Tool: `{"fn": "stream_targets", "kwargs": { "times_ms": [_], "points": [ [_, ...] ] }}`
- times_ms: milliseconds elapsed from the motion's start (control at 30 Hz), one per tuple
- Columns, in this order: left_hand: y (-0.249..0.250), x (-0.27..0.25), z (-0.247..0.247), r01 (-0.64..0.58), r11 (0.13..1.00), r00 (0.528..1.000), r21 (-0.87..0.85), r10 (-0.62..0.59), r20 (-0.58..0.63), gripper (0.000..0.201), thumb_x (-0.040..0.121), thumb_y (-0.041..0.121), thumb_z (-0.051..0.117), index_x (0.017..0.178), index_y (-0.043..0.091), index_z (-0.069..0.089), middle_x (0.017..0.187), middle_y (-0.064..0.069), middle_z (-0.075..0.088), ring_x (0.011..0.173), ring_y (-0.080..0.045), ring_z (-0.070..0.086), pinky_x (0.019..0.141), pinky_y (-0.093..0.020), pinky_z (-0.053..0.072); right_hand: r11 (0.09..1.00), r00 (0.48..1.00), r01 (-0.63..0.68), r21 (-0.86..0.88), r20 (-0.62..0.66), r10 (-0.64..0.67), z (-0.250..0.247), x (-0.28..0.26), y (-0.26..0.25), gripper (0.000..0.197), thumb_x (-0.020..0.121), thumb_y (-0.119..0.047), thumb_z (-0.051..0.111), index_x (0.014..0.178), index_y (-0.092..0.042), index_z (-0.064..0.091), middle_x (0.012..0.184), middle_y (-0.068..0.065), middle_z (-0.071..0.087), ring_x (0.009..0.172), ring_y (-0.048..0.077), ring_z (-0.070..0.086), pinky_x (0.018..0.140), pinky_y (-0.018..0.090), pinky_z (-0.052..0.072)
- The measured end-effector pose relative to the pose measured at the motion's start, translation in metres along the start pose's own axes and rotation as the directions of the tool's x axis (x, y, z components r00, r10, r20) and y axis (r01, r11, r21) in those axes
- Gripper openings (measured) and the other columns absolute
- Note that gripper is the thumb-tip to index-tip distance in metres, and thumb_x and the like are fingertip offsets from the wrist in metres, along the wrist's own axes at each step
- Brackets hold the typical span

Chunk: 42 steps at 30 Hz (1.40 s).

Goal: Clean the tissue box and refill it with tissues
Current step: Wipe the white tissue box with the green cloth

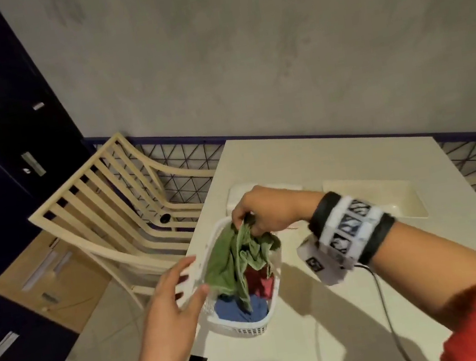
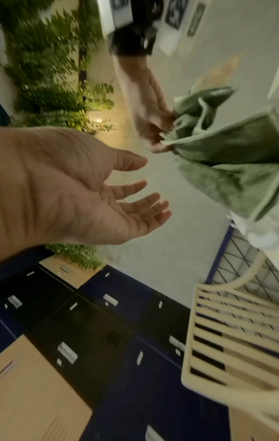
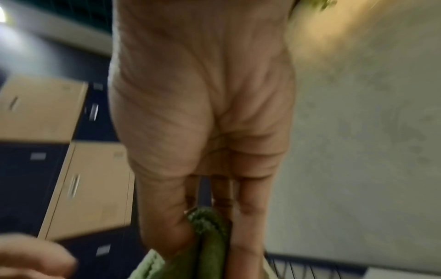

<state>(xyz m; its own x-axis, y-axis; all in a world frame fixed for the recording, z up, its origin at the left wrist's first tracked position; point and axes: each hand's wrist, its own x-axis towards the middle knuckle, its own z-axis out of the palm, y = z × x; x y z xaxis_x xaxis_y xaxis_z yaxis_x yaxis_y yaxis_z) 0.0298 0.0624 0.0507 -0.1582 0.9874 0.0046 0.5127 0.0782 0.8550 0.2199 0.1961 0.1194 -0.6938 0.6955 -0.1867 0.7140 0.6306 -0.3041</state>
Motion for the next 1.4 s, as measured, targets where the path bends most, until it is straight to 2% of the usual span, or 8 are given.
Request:
{"fn": "stream_targets", "kwargs": {
  "times_ms": [133, 300, 533, 733, 867, 1067, 1233, 1400],
  "points": [
    [0.047, 0.024, 0.02, -0.147, 0.988, 0.988, 0.05, 0.144, 0.054, 0.064, 0.079, 0.032, 0.068, 0.136, 0.038, 0.039, 0.126, 0.021, 0.045, 0.112, -0.003, 0.047, 0.097, -0.029, 0.039, 0.956, 0.958, 0.018, 0.293, -0.28, 0.068, -0.032, -0.082, 0.011, 0.024, 0.075, -0.005, 0.071, 0.091, -0.023, 0.067, 0.087, -0.008, 0.065, 0.068, 0.005, 0.054, 0.072, 0.018, 0.043],
    [0.105, 0.036, 0.077, -0.321, 0.945, 0.947, 0.065, 0.318, 0.049, 0.005, 0.078, 0.029, 0.068, 0.083, 0.029, 0.067, 0.069, 0.011, 0.066, 0.065, -0.003, 0.059, 0.062, -0.022, 0.047, 0.795, 0.765, 0.075, 0.603, -0.546, 0.342, -0.002, -0.167, 0.034, 0.037, 0.077, 0.007, 0.067, 0.091, -0.027, 0.063, 0.099, -0.005, 0.063, 0.088, 0.005, 0.06, 0.079, 0.008, 0.044],
    [0.147, 0.02, 0.208, -0.299, 0.951, 0.823, -0.077, 0.298, 0.484, 0.012, 0.087, 0.024, 0.059, 0.075, 0.024, 0.062, 0.064, 0.008, 0.058, 0.058, -0.004, 0.051, 0.051, -0.008, 0.035, 0.153, 0.726, 0.126, 0.98, -0.197, 0.659, 0.111, -0.212, 0.077, 0.071, 0.06, -0.03, 0.085, 0.121, -0.021, 0.051, 0.112, 0.004, 0.068, 0.102, 0.024, 0.065, 0.087, 0.035, 0.054],
    [0.13, 0.071, 0.268, -0.318, 0.937, 0.814, 0.147, 0.19, 0.548, 0.021, 0.091, 0.015, 0.05, 0.096, 0.012, 0.07, 0.093, 0.001, 0.07, 0.086, -0.015, 0.062, 0.071, -0.018, 0.044, 0.026, 0.517, 0.018, 1.0, -0.031, 0.855, 0.164, -0.248, 0.114, 0.054, 0.063, -0.01, 0.08, 0.112, -0.011, 0.057, 0.101, 0.011, 0.072, 0.093, 0.027, 0.068, 0.082, 0.04, 0.056],
    [0.108, 0.131, 0.308, -0.523, 0.738, 0.776, 0.427, 0.206, 0.596, 0.036, 0.093, 0.007, 0.043, 0.128, 0.004, 0.051, 0.132, -0.015, 0.055, 0.121, -0.028, 0.05, 0.1, -0.033, 0.036, -0.044, 0.437, 0.035, 0.998, 0.024, 0.899, 0.176, -0.277, 0.127, 0.079, 0.052, -0.038, 0.087, 0.12, -0.019, 0.051, 0.107, 0.009, 0.07, 0.095, 0.022, 0.068, 0.073, 0.026, 0.056],
    [0.097, 0.153, 0.325, -0.65, 0.471, 0.688, 0.596, 0.031, 0.725, 0.025, 0.087, -0.002, 0.042, 0.102, 0.0, 0.061, 0.094, -0.011, 0.061, 0.105, -0.03, 0.059, 0.088, -0.034, 0.045, -0.382, 0.489, 0.402, 0.832, 0.158, 0.858, 0.163, -0.299, 0.134, 0.04, 0.081, -0.015, 0.059, 0.118, -0.001, 0.055, 0.11, 0.025, 0.067, 0.102, 0.038, 0.065, 0.086, 0.05, 0.054],
    [0.114, 0.133, 0.31, -0.555, 0.705, 0.72, 0.441, 0.143, 0.679, 0.026, 0.086, 0.002, 0.047, 0.062, 0.012, 0.047, 0.072, 0.0, 0.054, 0.08, -0.024, 0.058, 0.066, -0.026, 0.036, -0.146, 0.458, 0.327, 0.934, -0.021, 0.889, 0.13, -0.306, 0.137, 0.056, 0.079, -0.006, 0.065, 0.131, -0.019, 0.046, 0.116, 0.016, 0.066, 0.104, 0.032, 0.065, 0.088, 0.047, 0.054],
    [0.126, 0.088, 0.27, -0.266, 0.964, 0.738, 0.014, 0.194, 0.646, 0.033, 0.096, 0.023, 0.043, 0.089, -0.004, 0.062, 0.093, -0.023, 0.068, 0.087, -0.032, 0.061, 0.078, -0.037, 0.042, 0.426, 0.41, -0.004, 0.905, -0.387, 0.826, 0.085, -0.273, 0.129, 0.055, 0.085, -0.002, 0.061, 0.129, -0.032, 0.044, 0.131, 0.001, 0.047, 0.118, 0.015, 0.049, 0.107, 0.041, 0.039]
  ]
}}
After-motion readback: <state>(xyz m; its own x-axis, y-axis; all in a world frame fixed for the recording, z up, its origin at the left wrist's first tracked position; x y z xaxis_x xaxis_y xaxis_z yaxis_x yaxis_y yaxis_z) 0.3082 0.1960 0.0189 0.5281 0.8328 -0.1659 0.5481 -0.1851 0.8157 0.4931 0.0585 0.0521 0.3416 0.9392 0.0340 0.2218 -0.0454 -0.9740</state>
